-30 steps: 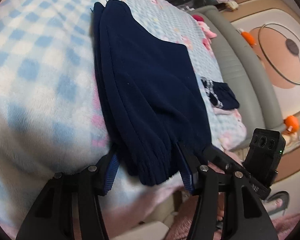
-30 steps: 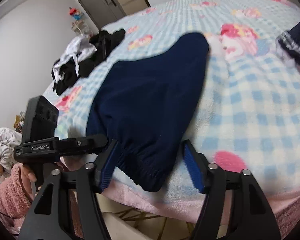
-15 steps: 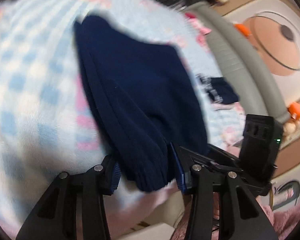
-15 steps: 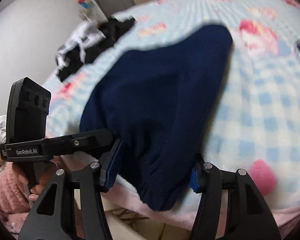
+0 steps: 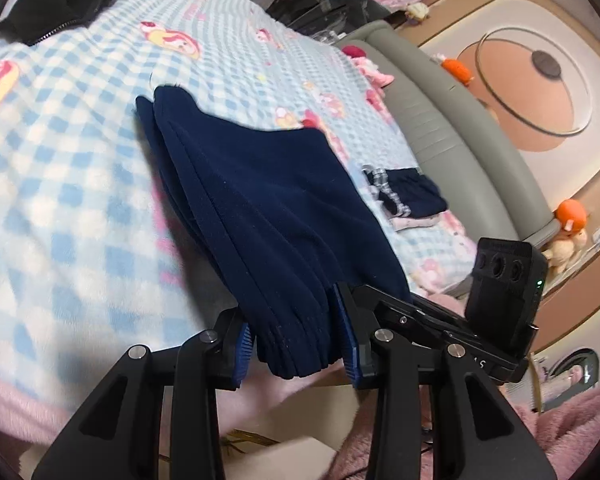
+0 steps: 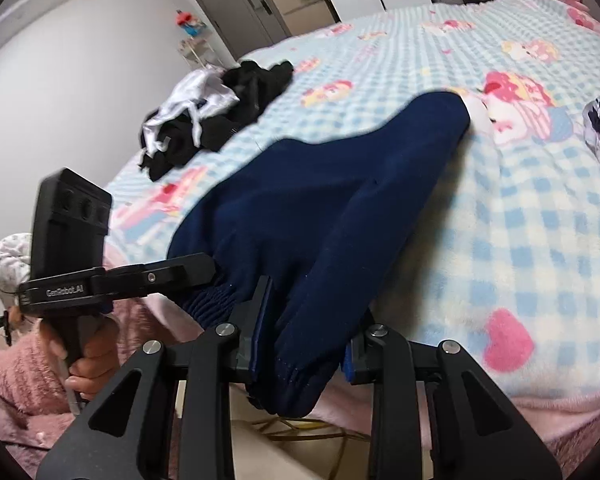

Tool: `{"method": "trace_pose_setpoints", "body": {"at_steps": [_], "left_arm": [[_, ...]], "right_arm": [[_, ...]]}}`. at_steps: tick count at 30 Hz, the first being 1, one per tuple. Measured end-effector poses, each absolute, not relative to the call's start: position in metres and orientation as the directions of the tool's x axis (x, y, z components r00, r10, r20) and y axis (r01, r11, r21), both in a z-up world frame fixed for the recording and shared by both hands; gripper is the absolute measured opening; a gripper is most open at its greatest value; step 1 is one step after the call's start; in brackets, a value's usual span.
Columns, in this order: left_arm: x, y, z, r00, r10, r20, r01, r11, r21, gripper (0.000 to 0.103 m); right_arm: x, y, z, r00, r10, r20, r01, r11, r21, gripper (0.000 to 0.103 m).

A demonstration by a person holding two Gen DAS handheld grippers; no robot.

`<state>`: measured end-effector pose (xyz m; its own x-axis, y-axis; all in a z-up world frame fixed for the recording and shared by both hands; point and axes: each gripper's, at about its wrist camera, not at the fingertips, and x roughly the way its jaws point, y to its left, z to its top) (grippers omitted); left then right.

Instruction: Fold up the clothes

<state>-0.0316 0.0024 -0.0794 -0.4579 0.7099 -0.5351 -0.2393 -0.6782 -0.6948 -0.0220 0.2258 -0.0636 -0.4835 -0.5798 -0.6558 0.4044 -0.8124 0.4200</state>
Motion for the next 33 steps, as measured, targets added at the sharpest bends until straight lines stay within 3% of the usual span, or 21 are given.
{"method": "trace_pose_setpoints", "body": {"at_steps": [7,21,26,33], "left_arm": [[-0.042,0.004,-0.089,-0.430,0.723,-0.540,-0.187,-0.657,-0.730,0.038],[-0.067,-0.007,-0.080,-0.374,0.805,-0.461,-0.206,-0.557,-0.805,0.040],[-0.087,-0.002,-0.072,-0.332,0.822,-0.463,-0.224,-0.545,-0.808,0.052],[-0.134,-0.003,-0.070,-0.341,0.810,-0.477,-0.236,-0.565,-0.790,0.056]], "right_arm": [[-0.024,0.215,-0.069,-0.462,-0.572,-0.678,0.402,-0.816,0.415,0.030],[-0.064,0.215,-0.045,-0.468,-0.608,-0.642,0.456,-0.788,0.414,0.031],[-0.075,0.220,-0.042,-0.459,-0.636,-0.620,0.441,-0.769,0.463,0.031],[-0.115,0.222,-0.040,-0.472,-0.631,-0.615,0.424,-0.775,0.469,0.037]]}}
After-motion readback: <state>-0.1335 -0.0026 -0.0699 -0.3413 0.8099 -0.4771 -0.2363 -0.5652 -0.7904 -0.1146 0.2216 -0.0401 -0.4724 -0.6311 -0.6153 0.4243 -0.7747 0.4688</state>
